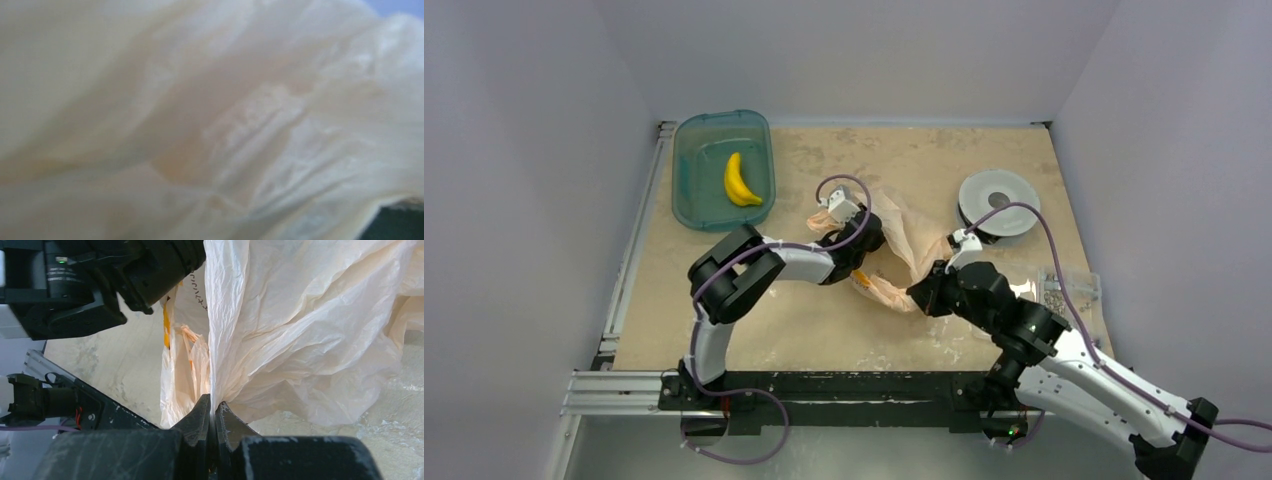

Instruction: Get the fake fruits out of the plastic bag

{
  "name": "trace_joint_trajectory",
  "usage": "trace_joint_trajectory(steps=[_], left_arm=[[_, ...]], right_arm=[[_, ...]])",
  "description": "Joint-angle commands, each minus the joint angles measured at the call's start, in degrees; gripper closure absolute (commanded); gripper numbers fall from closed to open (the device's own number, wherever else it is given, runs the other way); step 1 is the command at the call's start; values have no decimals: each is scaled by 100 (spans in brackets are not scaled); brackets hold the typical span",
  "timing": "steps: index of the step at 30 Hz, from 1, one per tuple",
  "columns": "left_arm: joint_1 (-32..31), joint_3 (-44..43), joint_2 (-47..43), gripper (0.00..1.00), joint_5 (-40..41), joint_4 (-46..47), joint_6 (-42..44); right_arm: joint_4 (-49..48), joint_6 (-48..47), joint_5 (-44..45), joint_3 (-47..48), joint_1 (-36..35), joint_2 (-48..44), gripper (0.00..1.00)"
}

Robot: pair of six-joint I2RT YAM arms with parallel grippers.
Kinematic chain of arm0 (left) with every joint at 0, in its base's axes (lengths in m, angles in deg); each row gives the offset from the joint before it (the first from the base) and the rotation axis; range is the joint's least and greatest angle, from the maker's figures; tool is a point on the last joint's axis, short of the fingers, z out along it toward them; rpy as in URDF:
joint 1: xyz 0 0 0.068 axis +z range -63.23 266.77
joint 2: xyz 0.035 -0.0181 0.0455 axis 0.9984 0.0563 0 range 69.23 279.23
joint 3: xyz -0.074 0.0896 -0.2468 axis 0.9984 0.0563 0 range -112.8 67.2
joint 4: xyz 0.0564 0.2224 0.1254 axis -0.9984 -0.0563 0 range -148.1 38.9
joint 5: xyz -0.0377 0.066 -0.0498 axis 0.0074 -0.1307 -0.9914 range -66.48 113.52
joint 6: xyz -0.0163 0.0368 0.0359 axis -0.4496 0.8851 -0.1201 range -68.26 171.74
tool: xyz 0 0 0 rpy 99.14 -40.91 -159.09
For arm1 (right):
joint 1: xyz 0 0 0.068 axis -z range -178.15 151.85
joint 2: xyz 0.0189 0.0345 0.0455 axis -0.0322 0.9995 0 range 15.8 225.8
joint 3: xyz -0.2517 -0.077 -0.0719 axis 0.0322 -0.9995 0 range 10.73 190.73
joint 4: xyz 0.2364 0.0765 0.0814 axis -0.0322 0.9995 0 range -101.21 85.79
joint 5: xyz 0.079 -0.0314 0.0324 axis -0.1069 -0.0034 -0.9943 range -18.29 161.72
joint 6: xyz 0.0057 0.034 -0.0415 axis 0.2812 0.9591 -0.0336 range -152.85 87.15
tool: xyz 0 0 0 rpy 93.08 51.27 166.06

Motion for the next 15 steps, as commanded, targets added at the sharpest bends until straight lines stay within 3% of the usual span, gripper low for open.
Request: trace_joint_trajectory(steps=[1, 6, 10, 15], left_arm=[[78, 436, -904, 86, -315, 375, 450], [78, 1179, -1560, 87, -1019, 736, 464], [78, 1663, -2092, 90, -2309, 827, 503], [77, 2244, -3125, 91, -3233, -108, 866]], right_arm=[[-164, -41, 101, -7, -10, 111, 100], [-345, -107, 184, -14, -10, 290, 100], [-309, -133, 377, 62, -9, 433, 100], [-422, -152, 550, 4, -10, 537, 100]])
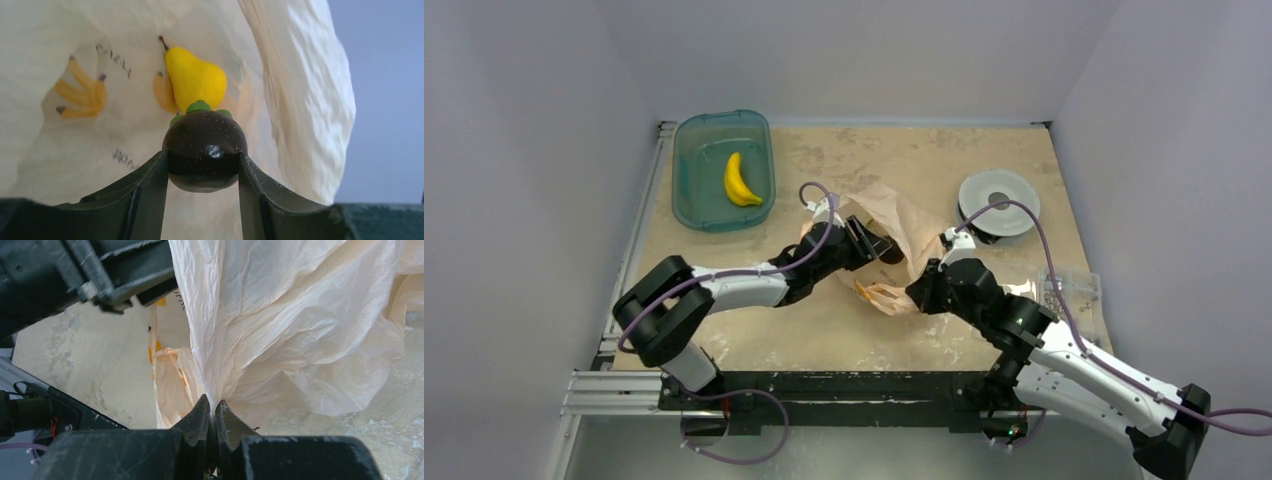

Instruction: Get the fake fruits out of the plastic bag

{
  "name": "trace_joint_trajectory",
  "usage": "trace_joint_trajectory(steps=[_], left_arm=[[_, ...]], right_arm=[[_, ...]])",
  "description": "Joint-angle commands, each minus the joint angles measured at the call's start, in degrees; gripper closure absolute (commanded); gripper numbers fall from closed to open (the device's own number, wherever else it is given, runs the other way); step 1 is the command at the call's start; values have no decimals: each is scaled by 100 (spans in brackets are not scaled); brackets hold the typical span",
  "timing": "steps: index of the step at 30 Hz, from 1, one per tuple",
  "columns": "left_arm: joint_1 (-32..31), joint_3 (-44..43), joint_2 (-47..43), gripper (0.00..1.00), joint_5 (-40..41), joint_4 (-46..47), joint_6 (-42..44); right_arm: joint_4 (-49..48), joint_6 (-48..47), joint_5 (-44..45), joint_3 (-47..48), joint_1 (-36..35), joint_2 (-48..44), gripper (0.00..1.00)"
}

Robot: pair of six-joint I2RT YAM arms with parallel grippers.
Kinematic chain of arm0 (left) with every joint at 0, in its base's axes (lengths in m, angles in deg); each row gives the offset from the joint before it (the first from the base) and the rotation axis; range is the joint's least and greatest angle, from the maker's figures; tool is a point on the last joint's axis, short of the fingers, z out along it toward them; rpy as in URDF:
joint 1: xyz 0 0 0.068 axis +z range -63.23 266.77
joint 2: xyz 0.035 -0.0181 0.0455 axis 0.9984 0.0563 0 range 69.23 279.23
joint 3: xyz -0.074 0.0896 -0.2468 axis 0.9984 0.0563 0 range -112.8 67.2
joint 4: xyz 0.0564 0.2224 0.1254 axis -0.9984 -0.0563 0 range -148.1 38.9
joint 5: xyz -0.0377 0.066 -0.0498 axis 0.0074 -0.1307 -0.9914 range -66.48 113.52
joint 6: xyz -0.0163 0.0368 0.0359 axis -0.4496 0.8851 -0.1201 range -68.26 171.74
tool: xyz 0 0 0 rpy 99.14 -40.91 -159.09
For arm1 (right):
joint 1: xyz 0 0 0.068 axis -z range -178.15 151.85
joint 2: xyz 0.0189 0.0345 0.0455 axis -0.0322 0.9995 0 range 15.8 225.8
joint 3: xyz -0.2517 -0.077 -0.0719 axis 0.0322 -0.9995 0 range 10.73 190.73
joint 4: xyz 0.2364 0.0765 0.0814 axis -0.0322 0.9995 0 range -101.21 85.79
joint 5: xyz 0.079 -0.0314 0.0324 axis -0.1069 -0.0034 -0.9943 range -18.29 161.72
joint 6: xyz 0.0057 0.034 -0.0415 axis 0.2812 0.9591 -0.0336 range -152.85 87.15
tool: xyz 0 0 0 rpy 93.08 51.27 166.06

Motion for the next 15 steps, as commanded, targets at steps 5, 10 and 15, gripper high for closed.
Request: trace_joint_trajectory(steps=[5, 10, 15], left_arm=[[1, 211, -2077, 92, -1163, -3021, 1286], [6, 106, -3615, 92, -342, -4786, 2582], [49, -868, -4172, 91, 826, -6628, 3801]], right_arm=[[-387, -144, 408, 0, -10, 141, 100], [-456, -117, 391, -55, -10, 157, 100], [-473, -91, 346, -76, -10, 164, 100]])
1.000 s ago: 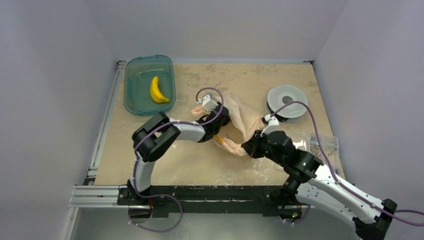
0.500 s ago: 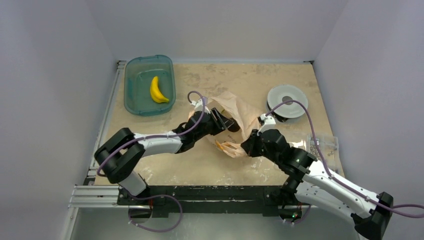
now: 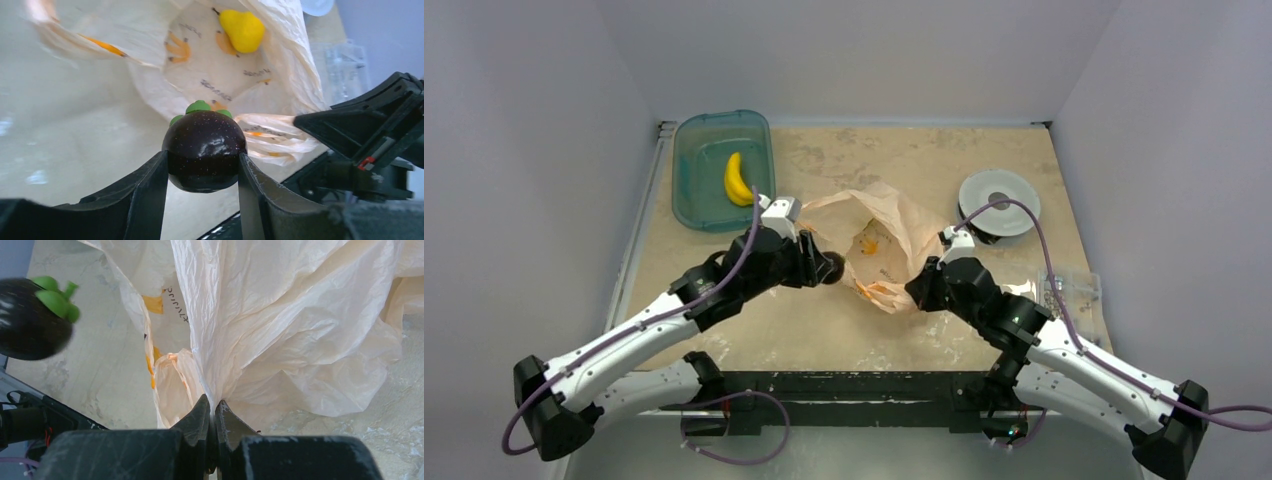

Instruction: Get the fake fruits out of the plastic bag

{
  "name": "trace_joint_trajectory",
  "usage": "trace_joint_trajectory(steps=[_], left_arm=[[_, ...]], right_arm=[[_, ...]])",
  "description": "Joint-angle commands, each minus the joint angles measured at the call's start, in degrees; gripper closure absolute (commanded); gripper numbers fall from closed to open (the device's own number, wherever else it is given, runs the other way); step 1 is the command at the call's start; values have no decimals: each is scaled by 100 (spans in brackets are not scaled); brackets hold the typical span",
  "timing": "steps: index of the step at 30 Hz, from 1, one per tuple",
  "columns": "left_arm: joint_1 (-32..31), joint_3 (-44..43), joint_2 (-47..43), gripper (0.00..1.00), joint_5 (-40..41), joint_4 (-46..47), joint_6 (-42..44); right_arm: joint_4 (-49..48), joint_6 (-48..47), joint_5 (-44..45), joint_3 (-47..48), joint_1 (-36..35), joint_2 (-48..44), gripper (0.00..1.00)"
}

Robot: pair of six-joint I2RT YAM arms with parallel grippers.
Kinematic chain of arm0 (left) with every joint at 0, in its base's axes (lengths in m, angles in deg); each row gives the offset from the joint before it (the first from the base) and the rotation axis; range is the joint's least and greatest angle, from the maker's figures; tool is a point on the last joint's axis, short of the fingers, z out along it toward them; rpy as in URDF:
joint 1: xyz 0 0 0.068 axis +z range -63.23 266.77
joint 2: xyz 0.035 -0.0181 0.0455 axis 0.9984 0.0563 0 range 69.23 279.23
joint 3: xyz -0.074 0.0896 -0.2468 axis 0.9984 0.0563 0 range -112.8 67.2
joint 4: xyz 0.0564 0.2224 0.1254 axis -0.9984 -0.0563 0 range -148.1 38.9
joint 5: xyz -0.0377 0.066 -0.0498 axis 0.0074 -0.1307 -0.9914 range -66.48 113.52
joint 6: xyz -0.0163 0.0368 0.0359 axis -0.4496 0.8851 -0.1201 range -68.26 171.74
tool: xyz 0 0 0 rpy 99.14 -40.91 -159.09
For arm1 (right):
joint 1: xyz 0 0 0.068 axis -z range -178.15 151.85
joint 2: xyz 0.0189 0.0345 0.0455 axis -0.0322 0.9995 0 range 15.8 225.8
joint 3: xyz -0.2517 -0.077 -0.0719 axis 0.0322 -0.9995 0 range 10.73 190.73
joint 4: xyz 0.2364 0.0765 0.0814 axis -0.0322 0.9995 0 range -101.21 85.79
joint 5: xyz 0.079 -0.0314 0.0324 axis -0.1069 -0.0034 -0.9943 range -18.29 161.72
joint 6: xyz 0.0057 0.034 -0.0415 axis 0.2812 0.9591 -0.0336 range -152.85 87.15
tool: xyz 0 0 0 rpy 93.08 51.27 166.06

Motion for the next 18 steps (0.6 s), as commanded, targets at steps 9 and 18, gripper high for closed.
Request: trace_joint_trajectory(steps=[9, 18], left_arm=[[1655, -2486, 506, 91, 2382, -2569, 2990], [3419, -3695, 2793, 90, 2247, -1676, 3305]], right_arm=[[-201, -50, 122, 16, -12, -12, 100], [-158, -44, 173, 120, -10, 79, 100]])
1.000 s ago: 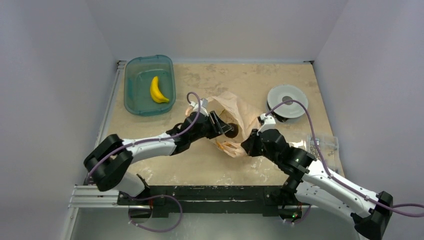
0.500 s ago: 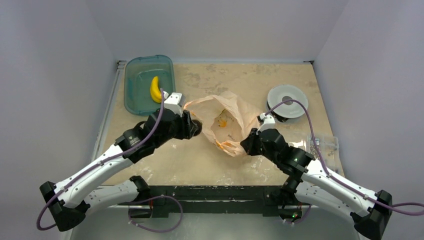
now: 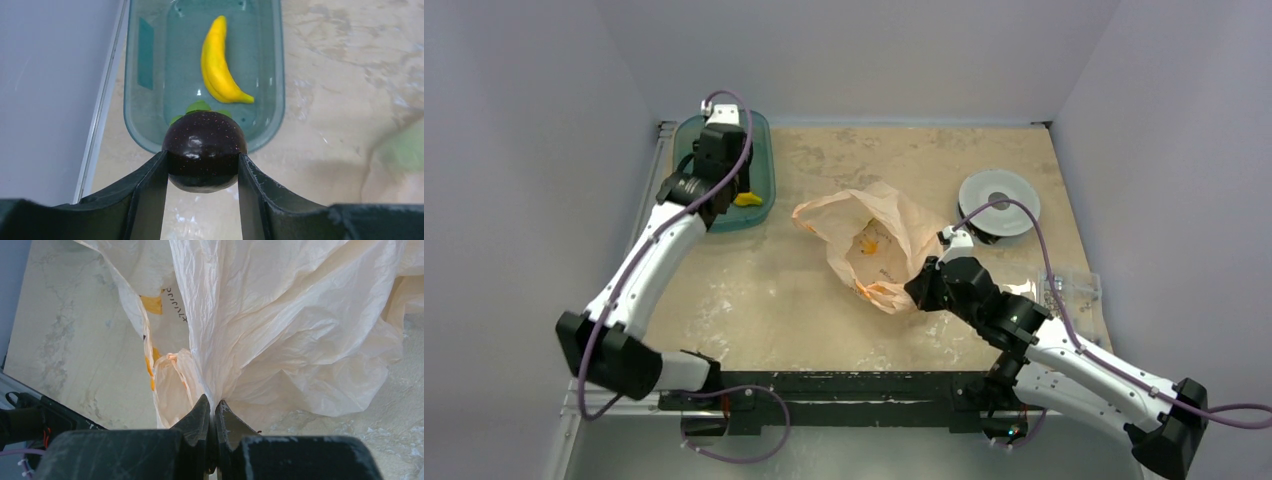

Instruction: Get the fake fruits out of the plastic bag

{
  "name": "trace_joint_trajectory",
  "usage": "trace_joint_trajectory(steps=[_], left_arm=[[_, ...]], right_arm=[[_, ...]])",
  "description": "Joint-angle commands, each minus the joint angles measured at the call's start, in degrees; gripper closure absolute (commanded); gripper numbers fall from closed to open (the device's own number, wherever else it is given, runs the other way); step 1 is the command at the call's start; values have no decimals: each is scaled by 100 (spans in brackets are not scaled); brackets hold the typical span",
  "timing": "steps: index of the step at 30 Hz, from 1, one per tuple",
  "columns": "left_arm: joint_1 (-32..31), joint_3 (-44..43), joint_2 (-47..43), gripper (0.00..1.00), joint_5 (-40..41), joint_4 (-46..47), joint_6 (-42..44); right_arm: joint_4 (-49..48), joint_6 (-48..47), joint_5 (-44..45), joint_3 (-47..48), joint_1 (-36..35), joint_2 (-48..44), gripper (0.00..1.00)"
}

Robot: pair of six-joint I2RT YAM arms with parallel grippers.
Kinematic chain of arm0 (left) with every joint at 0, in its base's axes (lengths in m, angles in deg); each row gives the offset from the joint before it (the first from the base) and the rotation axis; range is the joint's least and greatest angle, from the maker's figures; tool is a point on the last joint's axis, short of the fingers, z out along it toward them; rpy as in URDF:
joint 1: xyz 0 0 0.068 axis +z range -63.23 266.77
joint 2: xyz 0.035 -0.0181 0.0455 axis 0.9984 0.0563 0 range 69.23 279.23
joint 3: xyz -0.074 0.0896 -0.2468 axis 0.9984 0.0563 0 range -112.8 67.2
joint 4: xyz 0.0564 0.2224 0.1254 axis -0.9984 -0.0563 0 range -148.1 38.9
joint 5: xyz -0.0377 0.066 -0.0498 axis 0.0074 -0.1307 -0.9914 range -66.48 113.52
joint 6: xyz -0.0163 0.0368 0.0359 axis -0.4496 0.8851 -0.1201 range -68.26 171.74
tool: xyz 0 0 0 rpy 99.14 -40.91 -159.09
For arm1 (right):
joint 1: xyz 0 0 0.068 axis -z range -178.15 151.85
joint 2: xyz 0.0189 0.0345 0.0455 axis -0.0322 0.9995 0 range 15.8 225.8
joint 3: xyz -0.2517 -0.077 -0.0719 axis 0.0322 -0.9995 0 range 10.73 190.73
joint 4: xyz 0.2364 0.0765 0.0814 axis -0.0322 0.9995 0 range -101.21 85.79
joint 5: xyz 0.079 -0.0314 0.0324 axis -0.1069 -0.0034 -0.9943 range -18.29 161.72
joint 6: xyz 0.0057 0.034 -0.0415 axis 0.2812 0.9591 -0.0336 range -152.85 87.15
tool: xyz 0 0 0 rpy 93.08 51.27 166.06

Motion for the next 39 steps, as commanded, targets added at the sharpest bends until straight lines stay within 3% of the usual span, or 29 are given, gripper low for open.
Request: trace_joint_trajectory(steps=[1, 6, 15, 22, 28, 30, 34, 39], left_arm=[[822, -696, 1248, 91, -276, 426, 280], [1509, -1609, 2628, 91, -1084, -179, -31], [1631, -2000, 3902, 86, -1456, -801, -115], [1636, -1897, 4256, 66, -1559, -931, -279], [1664, -1953, 3968, 41, -1619, -1074, -264], [1698, -1954, 3771, 28, -1653, -1150, -254], [1864, -1947, 3276, 25, -1918, -1365, -269], [1889, -1312, 1733, 25, -2643, -1121, -334]], right_arm=[[-129, -47, 170, 123, -10, 27, 100], [-141, -19, 142, 101, -10, -24, 100], [-174, -36, 79, 101, -7, -31, 100], [-161, -44, 75, 54, -10, -120, 100], [-178, -50, 71, 32, -10, -191, 100], [-187, -73, 72, 42, -10, -193, 100], [-214, -110, 74, 61, -10, -194, 100], [-253, -139, 40, 57, -10, -202, 100]])
